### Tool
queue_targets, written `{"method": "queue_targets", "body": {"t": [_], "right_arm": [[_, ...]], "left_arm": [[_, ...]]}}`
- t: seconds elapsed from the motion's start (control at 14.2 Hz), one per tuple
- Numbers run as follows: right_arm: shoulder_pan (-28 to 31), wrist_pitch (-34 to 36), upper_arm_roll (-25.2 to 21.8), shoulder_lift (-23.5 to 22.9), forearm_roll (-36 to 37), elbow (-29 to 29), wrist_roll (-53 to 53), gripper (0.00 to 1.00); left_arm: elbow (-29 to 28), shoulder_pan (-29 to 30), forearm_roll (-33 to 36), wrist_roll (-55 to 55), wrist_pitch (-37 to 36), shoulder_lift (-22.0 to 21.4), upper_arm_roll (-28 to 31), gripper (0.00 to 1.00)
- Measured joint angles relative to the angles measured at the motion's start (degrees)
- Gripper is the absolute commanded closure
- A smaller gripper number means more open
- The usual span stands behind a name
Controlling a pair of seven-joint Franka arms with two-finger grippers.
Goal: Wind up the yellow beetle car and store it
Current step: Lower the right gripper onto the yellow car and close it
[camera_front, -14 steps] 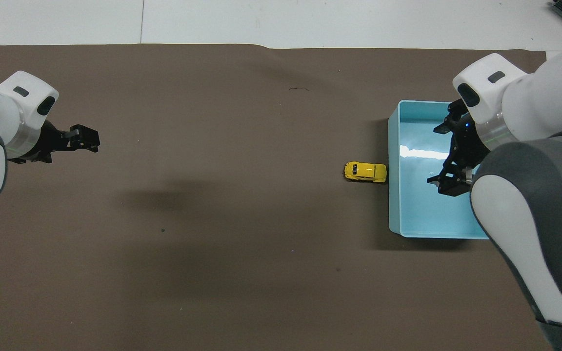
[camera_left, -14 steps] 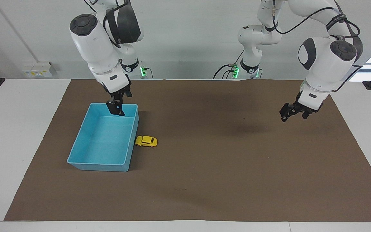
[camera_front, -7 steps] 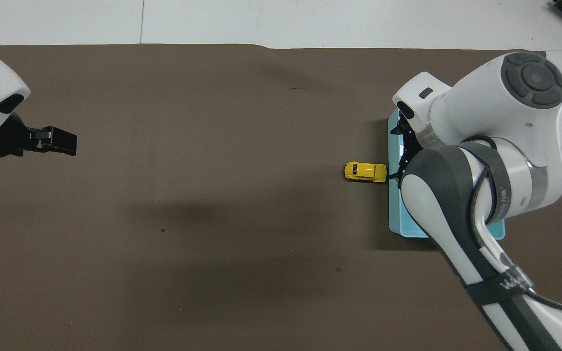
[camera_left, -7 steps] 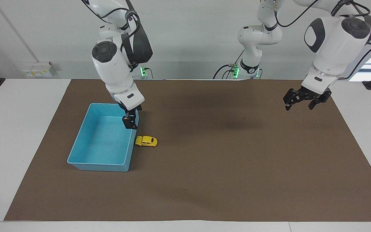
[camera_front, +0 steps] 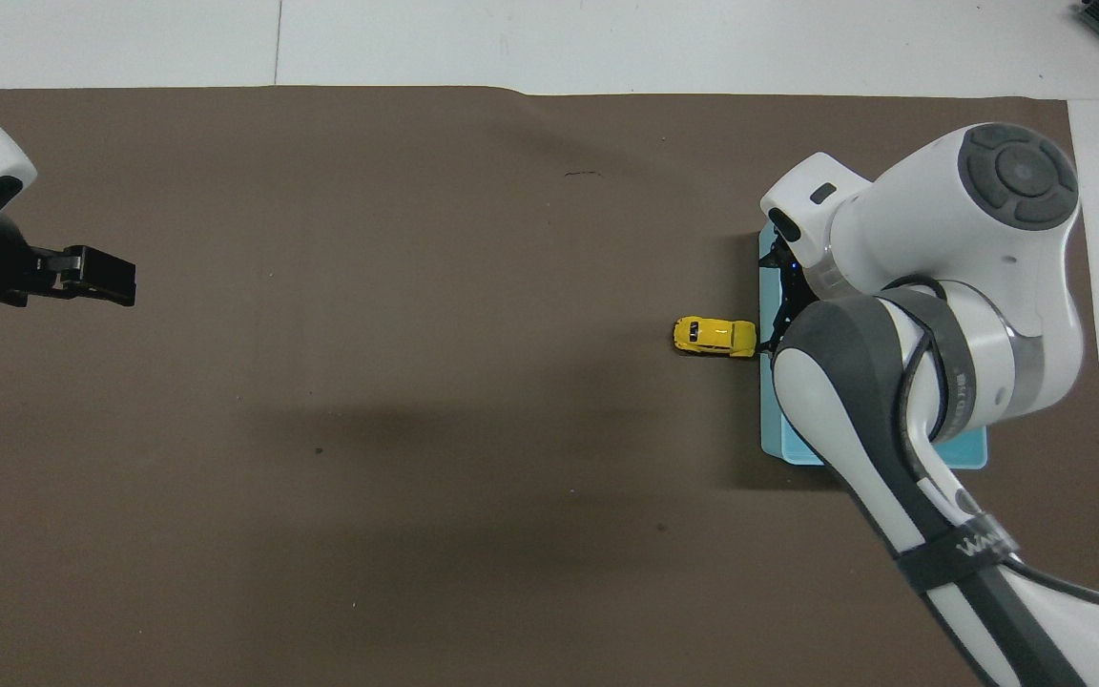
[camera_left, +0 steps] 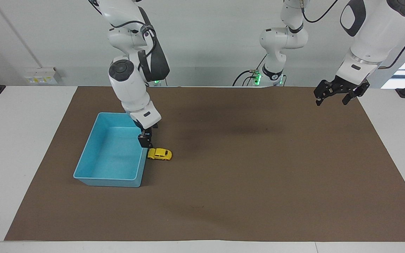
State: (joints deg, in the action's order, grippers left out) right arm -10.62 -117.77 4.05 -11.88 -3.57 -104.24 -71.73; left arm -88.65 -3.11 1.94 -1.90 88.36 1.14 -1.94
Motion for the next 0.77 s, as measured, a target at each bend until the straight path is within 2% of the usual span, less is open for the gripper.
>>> {"method": "queue_targets", "body": {"t": [0.56,0.77], "right_arm": [[-1.11,-10.82,0.0,-0.91,0.58,-8.42,0.0,0.0],[-1.15,-16.78,0.0,-3.25,0.87,-10.57,-0.07,0.0]], "left_arm": [[0.42,0.0,-0.01,4.68,-3.93,-4.34,0.0,0.0],[0.41,0.0,-0.12,5.26,-4.02,-5.37,-0.05,0.0]]}}
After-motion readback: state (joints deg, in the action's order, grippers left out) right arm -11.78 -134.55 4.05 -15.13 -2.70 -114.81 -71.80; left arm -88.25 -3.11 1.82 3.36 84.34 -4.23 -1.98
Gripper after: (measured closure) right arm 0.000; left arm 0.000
